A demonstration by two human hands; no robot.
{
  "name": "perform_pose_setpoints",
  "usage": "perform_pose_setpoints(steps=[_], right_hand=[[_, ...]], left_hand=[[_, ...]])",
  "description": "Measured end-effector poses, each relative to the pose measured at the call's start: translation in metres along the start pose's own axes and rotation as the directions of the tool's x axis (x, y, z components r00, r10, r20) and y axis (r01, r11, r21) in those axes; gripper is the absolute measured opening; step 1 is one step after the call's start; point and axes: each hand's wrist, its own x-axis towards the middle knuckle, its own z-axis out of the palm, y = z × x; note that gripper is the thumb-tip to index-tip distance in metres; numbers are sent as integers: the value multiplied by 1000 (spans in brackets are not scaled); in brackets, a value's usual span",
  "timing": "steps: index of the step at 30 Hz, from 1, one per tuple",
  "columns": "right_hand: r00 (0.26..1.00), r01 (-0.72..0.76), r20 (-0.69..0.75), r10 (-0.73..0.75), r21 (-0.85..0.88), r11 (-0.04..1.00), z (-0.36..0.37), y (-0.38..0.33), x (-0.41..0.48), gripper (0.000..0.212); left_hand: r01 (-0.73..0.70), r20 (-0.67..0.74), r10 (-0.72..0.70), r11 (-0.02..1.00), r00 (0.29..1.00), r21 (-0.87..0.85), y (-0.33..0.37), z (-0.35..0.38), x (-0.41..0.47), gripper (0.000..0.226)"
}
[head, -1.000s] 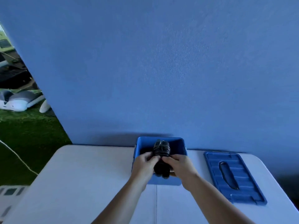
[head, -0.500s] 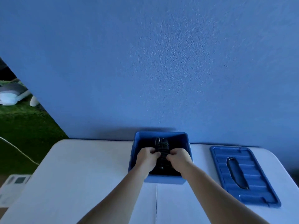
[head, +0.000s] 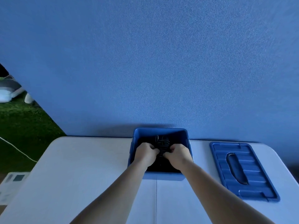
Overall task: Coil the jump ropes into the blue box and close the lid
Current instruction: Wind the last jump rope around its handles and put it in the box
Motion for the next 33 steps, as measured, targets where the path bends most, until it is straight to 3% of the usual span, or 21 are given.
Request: perform_pose_setpoints(steps=[5,8,12,14,19,23,33], right_hand=[[998,55,-16,-56,-45,997,-6,-4,-4,15],[989,128,-65,-135,-97,987,-15,-3,-6,15],[940,212,-174,-295,-378,901,-38,12,-11,36],[939,183,-185,-291,-449,875,-48,25,-14,42],[974,110,-137,-180,-409,906,-51,48,-21,51],[966,131,-165,-197,-342,931,-47,53,-29,32],[961,174,-168,-220,-253,952,-45,86,-80,45]], left_hand=[[-42,-11,42,997,999,60,-1,-4,-4,12],[-170,-66,183,971,981,167,-1,-14,-12,10],[-387,-172,496,814,851,434,-14,-34,-18,24],[-398,-199,569,745,798,535,-29,-42,-16,31],[-234,-140,370,793,918,563,-50,-56,-27,61],[-226,-130,338,823,932,520,-56,-55,-37,68],[-233,-77,295,867,952,441,-80,-52,-84,66]])
